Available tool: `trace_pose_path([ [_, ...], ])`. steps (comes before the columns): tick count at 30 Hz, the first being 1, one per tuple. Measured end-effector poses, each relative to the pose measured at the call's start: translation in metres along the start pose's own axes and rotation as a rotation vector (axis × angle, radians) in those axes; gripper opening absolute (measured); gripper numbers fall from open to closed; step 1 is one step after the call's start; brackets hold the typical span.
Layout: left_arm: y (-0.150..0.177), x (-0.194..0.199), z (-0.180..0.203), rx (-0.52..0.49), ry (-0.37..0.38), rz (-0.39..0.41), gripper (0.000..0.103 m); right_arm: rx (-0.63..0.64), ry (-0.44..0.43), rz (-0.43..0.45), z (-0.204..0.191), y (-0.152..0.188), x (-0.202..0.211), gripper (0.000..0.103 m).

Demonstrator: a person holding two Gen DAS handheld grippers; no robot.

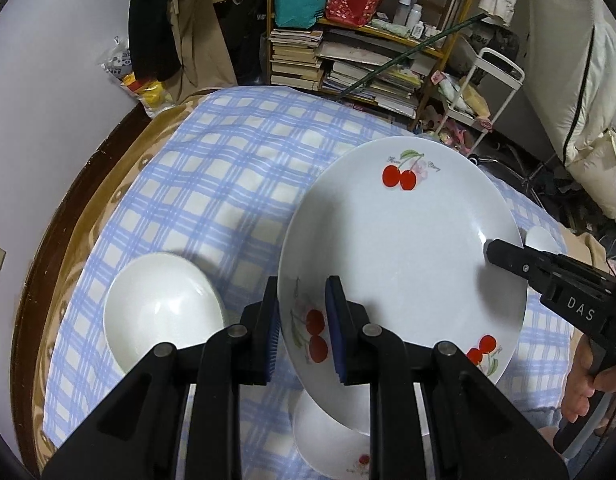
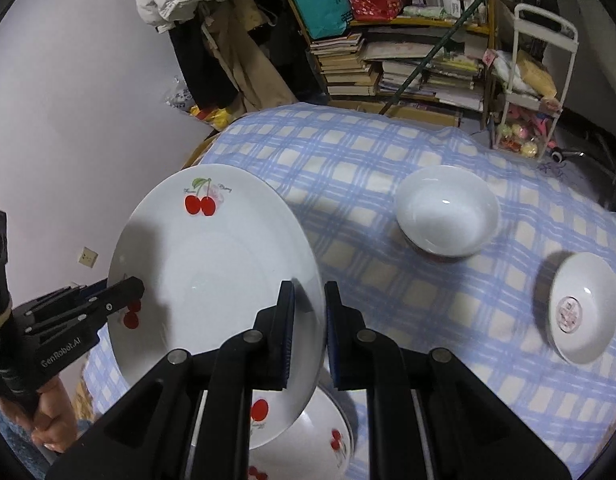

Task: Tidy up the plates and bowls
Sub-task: 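Lift and carry the held cherry-print plate across the table with both tools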

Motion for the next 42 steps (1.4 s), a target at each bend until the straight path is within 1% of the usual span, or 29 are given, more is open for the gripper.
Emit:
trace_pose_path([
  [5, 0.027, 0.018, 0.003, 0.014, -0.007, -0.001, 0.021, 0.011, 0.001, 0.015, -0.004, 0.018, 0.021, 0.016],
  [8, 0.045, 0.022, 0.004, 0.016, -0.014, -0.012, 0.021, 0.044, 0.02, 0.011, -0.008, 0.031, 0.028, 0.016],
  [13, 0.067, 0.031, 0.004, 0.028, -0.021, -0.013, 0.021, 0.051, 0.021, 0.021, -0.01, 0.049, 0.042, 0.016],
  [15, 0.075, 0.033, 0.003, 0.031, -0.02, -0.005, 0.021, 0.048, 0.016, 0.033, -0.011, 0.056, 0.046, 0.016],
  [17, 0.085, 0.031, 0.002, 0.036, -0.012, -0.009, 0.021, 0.015, 0.008, 0.058, -0.01, 0.064, 0.048, 0.016],
  [19, 0.093, 0.029, -0.001, 0.038, -0.019, -0.023, 0.021, -0.017, -0.003, 0.065, -0.01, 0.074, 0.046, 0.016],
  [22, 0.103, 0.028, -0.005, 0.046, -0.022, -0.023, 0.021, -0.019, -0.01, 0.05, -0.012, 0.09, 0.04, 0.016],
  [24, 0.112, 0.026, -0.009, 0.069, -0.023, -0.025, 0.021, -0.035, -0.021, 0.051, -0.012, 0.098, 0.038, 0.016],
  [27, 0.126, 0.018, -0.008, 0.051, -0.029, -0.049, 0.022, -0.058, -0.032, 0.044, -0.01, 0.109, 0.033, 0.016],
  [29, 0.132, 0.012, -0.009, 0.061, -0.029, -0.075, 0.022, -0.051, -0.028, 0.035, -0.009, 0.115, 0.03, 0.016],
  [31, 0.134, 0.009, -0.009, 0.053, -0.044, -0.085, 0.022, -0.04, -0.015, 0.021, -0.007, 0.121, 0.026, 0.016],
  [35, 0.136, 0.009, -0.007, 0.052, -0.039, -0.072, 0.022, -0.053, -0.009, -0.001, -0.003, 0.133, 0.02, 0.016],
  [39, 0.143, 0.003, -0.004, 0.038, -0.05, -0.089, 0.022, -0.053, 0.017, -0.027, 0.003, 0.143, 0.012, 0.016],
  [42, 0.147, -0.001, -0.005, 0.043, -0.042, -0.105, 0.022, -0.047, 0.03, -0.034, 0.004, 0.147, 0.008, 0.016],
])
Point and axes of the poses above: each gripper's, at about its wrist camera, not at the fingertips, and x roughly against the way its jaws point, z to its right, y to its underside, the point moved 8 cm from there along -x, roughly the way its jaws point, and after that the axes turned 9 degrees about z, right-handed, at the moved point
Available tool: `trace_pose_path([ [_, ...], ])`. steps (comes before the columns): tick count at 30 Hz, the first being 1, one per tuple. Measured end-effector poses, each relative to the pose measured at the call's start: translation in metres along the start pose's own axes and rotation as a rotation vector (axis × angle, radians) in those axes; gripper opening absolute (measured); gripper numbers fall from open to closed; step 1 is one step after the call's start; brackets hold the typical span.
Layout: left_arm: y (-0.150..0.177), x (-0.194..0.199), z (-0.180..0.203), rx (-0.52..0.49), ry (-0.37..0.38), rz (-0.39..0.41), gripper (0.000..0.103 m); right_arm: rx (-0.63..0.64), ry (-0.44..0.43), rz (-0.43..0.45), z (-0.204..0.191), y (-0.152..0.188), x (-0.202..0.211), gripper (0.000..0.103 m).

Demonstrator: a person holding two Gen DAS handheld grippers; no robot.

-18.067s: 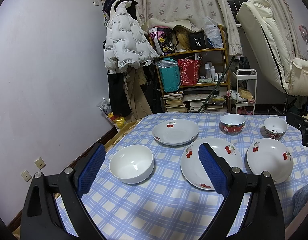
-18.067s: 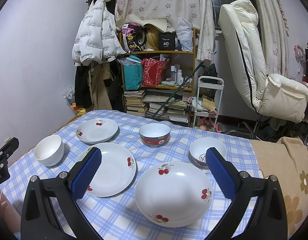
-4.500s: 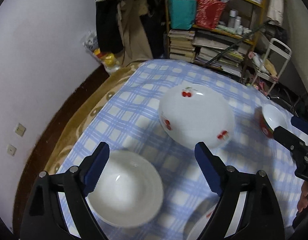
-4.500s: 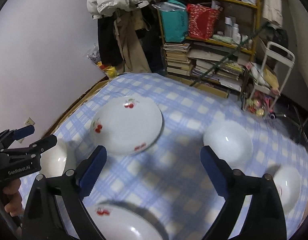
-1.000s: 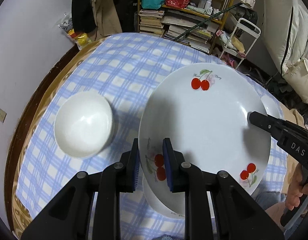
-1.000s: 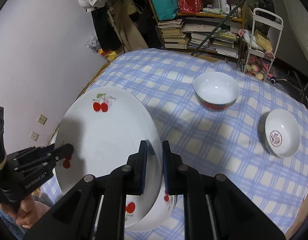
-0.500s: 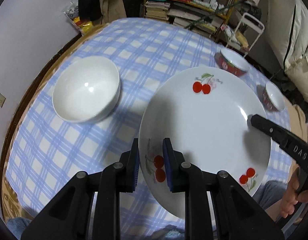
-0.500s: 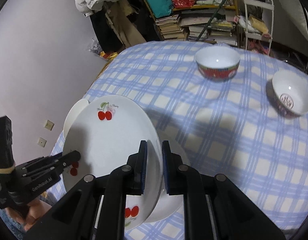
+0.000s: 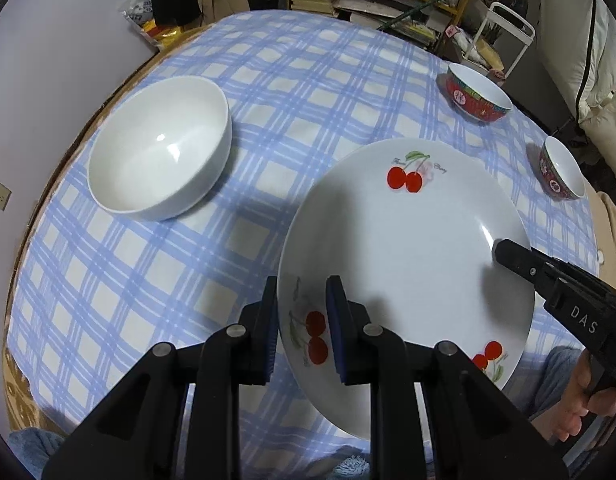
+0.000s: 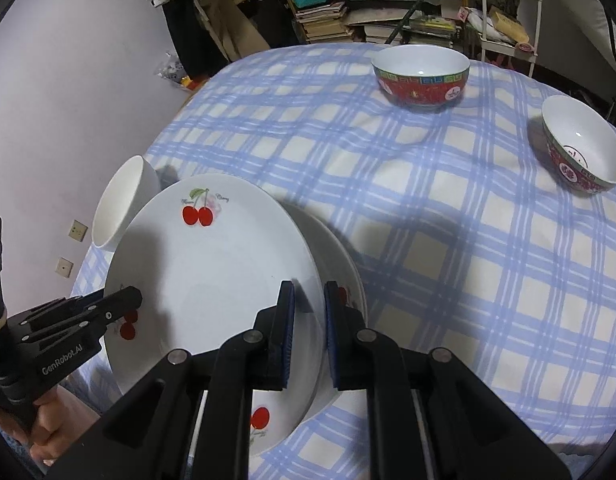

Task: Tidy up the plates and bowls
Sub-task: 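Lift and carry the held cherry-print plate across the table with both tools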

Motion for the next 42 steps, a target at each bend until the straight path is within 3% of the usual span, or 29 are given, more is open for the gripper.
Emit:
trace_pose_path([
  [12, 0.009, -0.022, 0.004, -0.026, -0.027, -0.067, 0.022, -0.042, 0.034, -0.013, 0.008, 0.006, -0.011, 0.016],
  [19, 0.011, -0.043, -0.001, 0.022, -0.006, -0.122, 0.023, -0.039, 0.073, -0.028, 0.012, 0.01, -0.021, 0.015],
  [23, 0.01, -0.046, 0.001, 0.006, -0.023, -0.113, 0.022, -0.061, 0.056, -0.018, 0.014, 0.008, -0.02, 0.014],
  [30, 0.016, -0.045, 0.009, -0.06, -0.086, -0.103, 0.022, 0.003, 0.118, 0.024, 0.013, 0.006, -0.012, 0.013],
  [42, 0.015, -0.038, 0.0, -0.017, -0.102, -0.09, 0.025, 0.005, 0.145, 0.028, 0.019, 0.011, -0.013, 0.013],
])
Point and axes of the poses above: each gripper's, at about its wrist camera, not at the fingertips, and x roughly against the way its jaws point, z to its right, y to its underside, the point moved 8 cm from there along -x, roughly the way its jaws point, and after that the axes turned 9 degrees about z, right-handed, at the moved point
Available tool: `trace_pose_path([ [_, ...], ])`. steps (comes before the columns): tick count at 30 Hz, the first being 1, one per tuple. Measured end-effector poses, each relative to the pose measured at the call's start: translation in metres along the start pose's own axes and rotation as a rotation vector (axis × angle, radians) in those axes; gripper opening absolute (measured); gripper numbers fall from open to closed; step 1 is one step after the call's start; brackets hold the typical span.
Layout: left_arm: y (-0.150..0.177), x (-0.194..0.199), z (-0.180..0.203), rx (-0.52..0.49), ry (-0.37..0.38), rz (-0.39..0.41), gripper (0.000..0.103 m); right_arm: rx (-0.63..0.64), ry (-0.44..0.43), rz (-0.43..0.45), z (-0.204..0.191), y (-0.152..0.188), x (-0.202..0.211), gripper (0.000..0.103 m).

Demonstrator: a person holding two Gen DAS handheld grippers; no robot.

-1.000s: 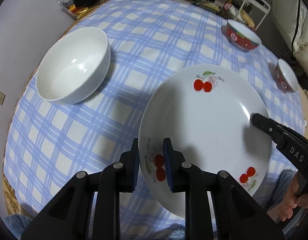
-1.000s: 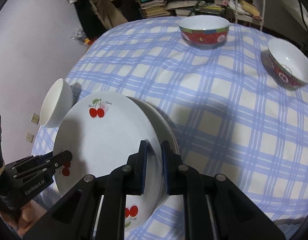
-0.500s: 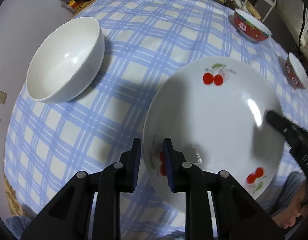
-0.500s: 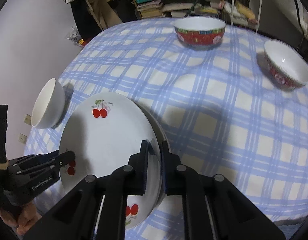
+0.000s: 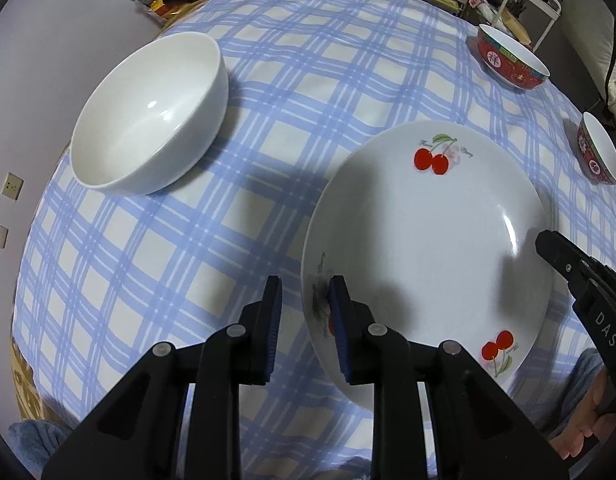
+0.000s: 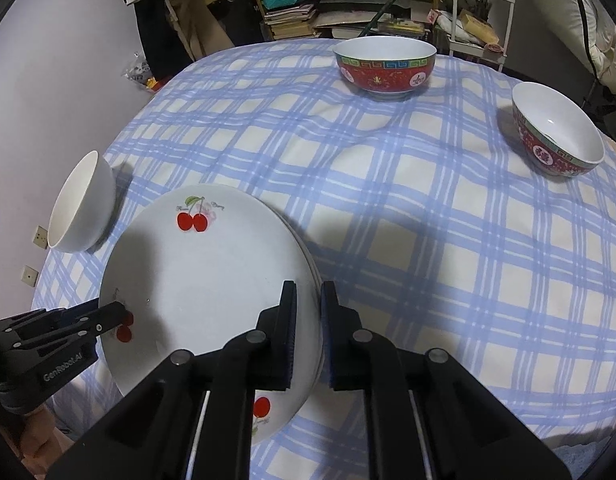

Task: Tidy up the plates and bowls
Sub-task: 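Lift and carry the held cherry-print plate across the table with both tools, then lower the plate onto the cloth and open both tools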

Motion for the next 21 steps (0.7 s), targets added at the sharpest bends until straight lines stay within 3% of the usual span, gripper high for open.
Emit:
trace_pose_path([
  [11, 0.001, 0.011, -0.007, -0.017, -0.025, 0.025, 0.026, 0.013, 0.007, -0.021, -0.001, 0.008, 0.001, 0.014],
  [18, -0.013, 0.034, -0.021, -0.034, -0.057, 0.104, 0.028, -0.01, -0.025, 0.036, -0.003, -0.005, 0.013, 0.014],
  [21, -0.024, 0.048, -0.03, -0.082, -0.111, 0.163, 0.033, -0.009, -0.05, 0.077, -0.009, -0.014, 0.022, 0.014],
])
Point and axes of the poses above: each gripper's, at about its wrist camera, not at the fingertips, and x roughly against the way its jaws point, z to its right, y to its underside, the point moved 8 cm from there along -x, roughly the way its jaws point, and after that the axes turned 9 degrees about z, right-handed, at the moved point
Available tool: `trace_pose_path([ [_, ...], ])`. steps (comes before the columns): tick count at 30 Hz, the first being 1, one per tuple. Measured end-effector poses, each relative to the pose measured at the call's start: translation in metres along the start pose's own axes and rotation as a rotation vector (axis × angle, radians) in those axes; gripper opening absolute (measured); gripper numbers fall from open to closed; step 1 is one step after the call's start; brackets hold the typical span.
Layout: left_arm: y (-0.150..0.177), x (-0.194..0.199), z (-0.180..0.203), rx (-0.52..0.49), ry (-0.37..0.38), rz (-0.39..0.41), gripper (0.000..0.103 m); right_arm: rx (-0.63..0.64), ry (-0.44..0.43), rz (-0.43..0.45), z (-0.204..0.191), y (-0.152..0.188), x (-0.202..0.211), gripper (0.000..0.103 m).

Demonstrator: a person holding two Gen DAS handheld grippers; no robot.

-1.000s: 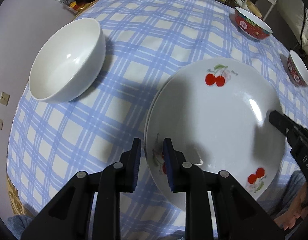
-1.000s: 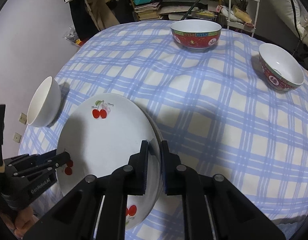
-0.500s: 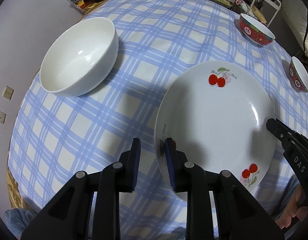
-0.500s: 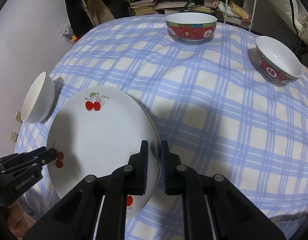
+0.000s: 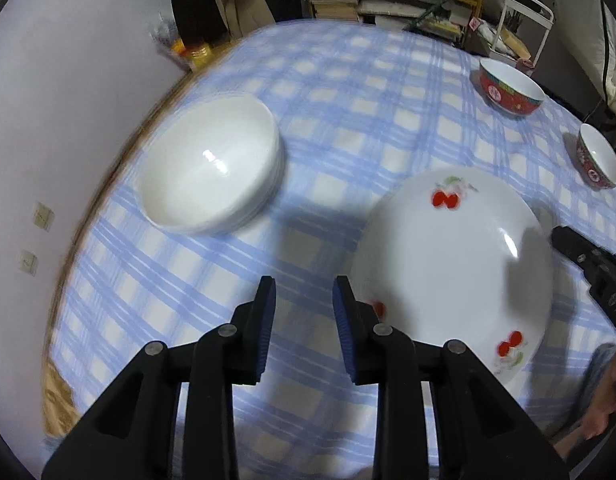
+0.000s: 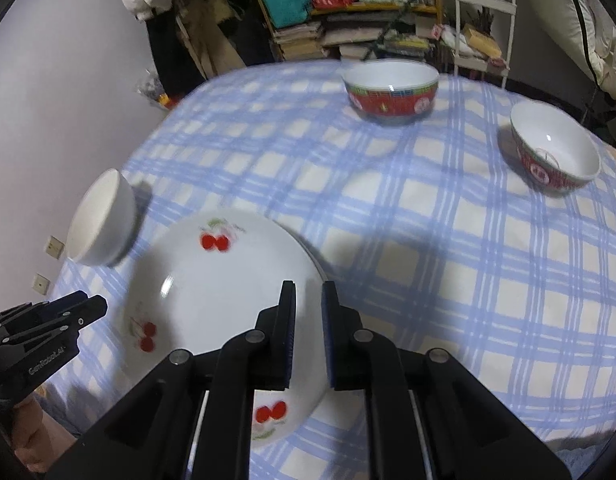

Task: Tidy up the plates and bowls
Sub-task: 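Lower the plate onto the cloth and open both tools, then move both open tools toward the rim of a plain white bowl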

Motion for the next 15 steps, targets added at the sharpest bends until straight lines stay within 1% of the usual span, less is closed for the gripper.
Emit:
trace_pose_path([
  [1, -0.005, 0.006, -0.007, -0.02, -0.036, 0.031, 0.037, 0.002, -0.009, 0.016, -0.003, -0.004, 0.003, 0.014],
  [2, -0.009, 0.01, -0.013, -0.027, -0.061, 0.055, 0.045, 0.005, -0.018, 0.025, -0.005, -0.007, 0.004, 0.016],
  [3, -0.013, 0.015, -0.019, -0.029, -0.077, 0.076, 0.049, 0.01, -0.029, 0.035, -0.008, -0.01, 0.005, 0.02],
  [4, -0.016, 0.019, -0.023, -0.031, -0.084, 0.091, 0.05, 0.016, -0.04, 0.043, -0.011, -0.012, 0.005, 0.022],
  [6, -0.023, 0.028, -0.033, -0.033, -0.097, 0.119, 0.058, 0.019, -0.058, 0.042, -0.017, -0.016, 0.004, 0.032],
  [7, -0.025, 0.031, -0.036, -0.03, -0.099, 0.123, 0.063, 0.022, -0.065, 0.037, -0.02, -0.017, 0.003, 0.034],
  [8, -0.027, 0.034, -0.04, -0.029, -0.101, 0.129, 0.074, 0.025, -0.068, 0.031, -0.023, -0.018, 0.002, 0.04],
  [9, -0.028, 0.036, -0.043, -0.03, -0.104, 0.134, 0.079, 0.034, -0.072, 0.025, -0.027, -0.019, 0.001, 0.047],
  [10, -0.03, 0.039, -0.046, -0.029, -0.11, 0.141, 0.079, 0.043, -0.077, 0.023, -0.03, -0.021, 0.0, 0.051],
  [12, -0.034, 0.043, -0.054, -0.026, -0.133, 0.152, 0.081, 0.06, -0.093, 0.024, -0.039, -0.025, 0.001, 0.066],
  [13, -0.036, 0.043, -0.057, -0.024, -0.138, 0.153, 0.082, 0.065, -0.1, 0.025, -0.044, -0.027, 0.002, 0.069],
  [15, -0.039, 0.043, -0.065, -0.009, -0.14, 0.147, 0.083, 0.073, -0.116, 0.033, -0.053, -0.032, 0.004, 0.079],
])
Point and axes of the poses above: each gripper's, at about its wrist camera, not at the fingertips, and x roughly against the way its jaws point, z to its right, y to its underside, the point moved 8 cm from there along -x, roughly the way its jaws point, and after that the axes turned 9 degrees about z, right-handed, at the moved point
